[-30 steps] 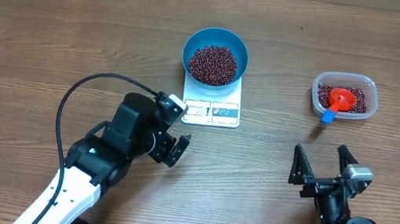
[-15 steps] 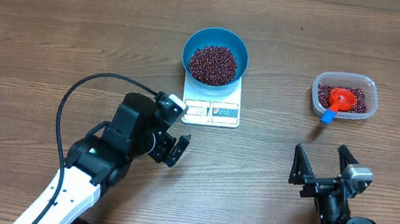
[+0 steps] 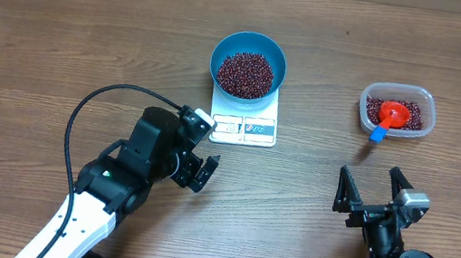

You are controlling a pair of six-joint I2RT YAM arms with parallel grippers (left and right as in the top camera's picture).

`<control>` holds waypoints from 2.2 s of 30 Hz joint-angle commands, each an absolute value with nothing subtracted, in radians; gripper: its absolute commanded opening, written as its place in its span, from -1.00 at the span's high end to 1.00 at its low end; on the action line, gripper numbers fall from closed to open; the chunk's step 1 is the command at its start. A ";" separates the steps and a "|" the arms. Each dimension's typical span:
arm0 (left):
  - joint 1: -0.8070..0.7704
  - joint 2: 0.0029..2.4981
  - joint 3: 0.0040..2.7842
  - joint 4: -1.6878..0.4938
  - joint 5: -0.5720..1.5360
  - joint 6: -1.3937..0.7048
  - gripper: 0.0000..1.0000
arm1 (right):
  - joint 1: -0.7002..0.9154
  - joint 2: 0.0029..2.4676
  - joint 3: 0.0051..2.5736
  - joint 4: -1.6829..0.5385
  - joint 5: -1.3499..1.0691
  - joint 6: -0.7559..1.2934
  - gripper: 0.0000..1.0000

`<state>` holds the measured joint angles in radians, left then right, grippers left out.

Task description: Scoop item into bowl and weigh 150g on scale

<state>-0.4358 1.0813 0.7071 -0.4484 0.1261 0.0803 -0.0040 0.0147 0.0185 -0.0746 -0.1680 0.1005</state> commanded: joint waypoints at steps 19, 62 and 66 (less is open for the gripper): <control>-0.423 0.860 0.573 -0.357 0.070 0.057 -1.00 | 0.006 0.002 0.008 -0.069 -0.157 0.100 -1.00; -0.031 0.005 0.005 -0.074 -0.052 0.000 -1.00 | 0.006 0.002 0.008 -0.069 -0.157 0.100 -1.00; -0.031 0.005 0.005 -0.074 -0.052 0.000 -0.99 | 0.006 0.002 0.008 -0.069 -0.157 0.100 -1.00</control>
<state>-0.0364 0.0166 0.0090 -0.0761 -0.0399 -0.0013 0.0010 0.0147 0.0185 -0.0746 -0.1680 0.1001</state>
